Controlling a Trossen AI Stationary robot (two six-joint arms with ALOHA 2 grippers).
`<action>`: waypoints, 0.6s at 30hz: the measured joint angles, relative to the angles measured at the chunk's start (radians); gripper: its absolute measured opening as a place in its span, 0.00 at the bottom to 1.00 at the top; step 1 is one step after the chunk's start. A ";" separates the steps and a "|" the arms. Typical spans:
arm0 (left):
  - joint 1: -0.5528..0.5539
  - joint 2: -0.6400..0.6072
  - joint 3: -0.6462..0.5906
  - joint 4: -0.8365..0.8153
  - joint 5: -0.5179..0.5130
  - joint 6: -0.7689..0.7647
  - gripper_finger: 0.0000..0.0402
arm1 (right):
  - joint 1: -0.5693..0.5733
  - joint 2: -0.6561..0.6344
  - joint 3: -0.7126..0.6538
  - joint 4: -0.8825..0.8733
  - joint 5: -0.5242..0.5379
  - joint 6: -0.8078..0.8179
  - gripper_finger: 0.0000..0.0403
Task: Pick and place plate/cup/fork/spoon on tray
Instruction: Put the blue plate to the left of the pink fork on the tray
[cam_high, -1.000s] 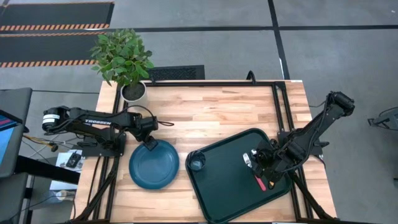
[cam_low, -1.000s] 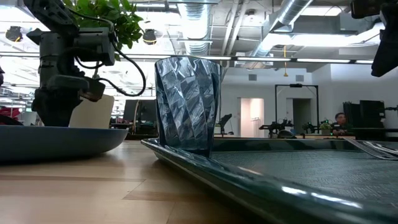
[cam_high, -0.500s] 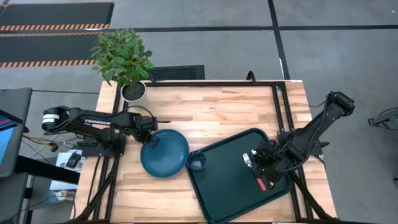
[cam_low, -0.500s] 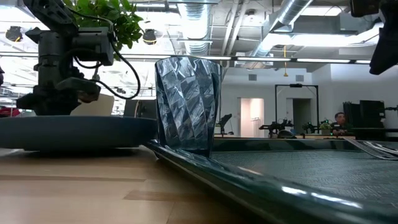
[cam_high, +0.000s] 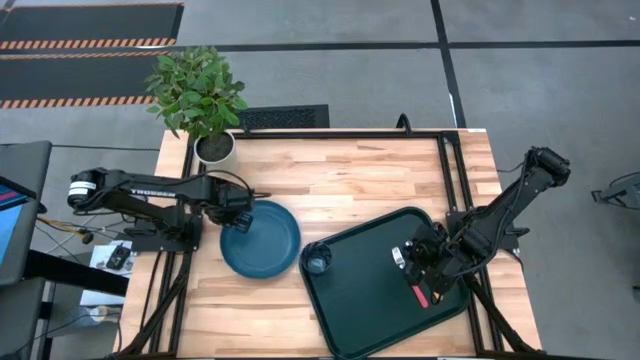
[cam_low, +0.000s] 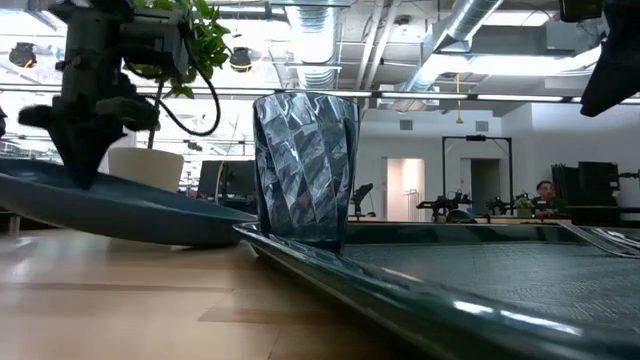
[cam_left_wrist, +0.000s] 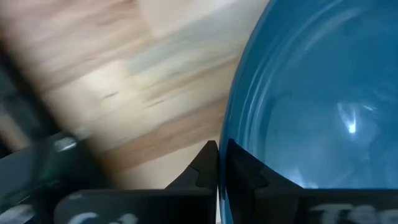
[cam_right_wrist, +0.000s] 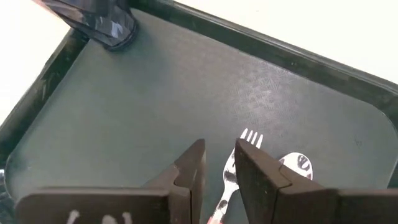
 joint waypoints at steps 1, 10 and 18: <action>0.000 0.000 0.013 -0.034 -0.016 -0.013 0.00 | 0.000 0.000 0.000 0.001 0.006 0.000 0.28; -0.004 0.000 0.122 -0.224 -0.070 -0.062 0.00 | 0.000 0.000 0.000 0.006 0.015 -0.004 0.28; -0.065 0.000 0.298 -0.406 -0.055 -0.122 0.00 | 0.000 0.000 0.000 0.016 0.016 -0.028 0.28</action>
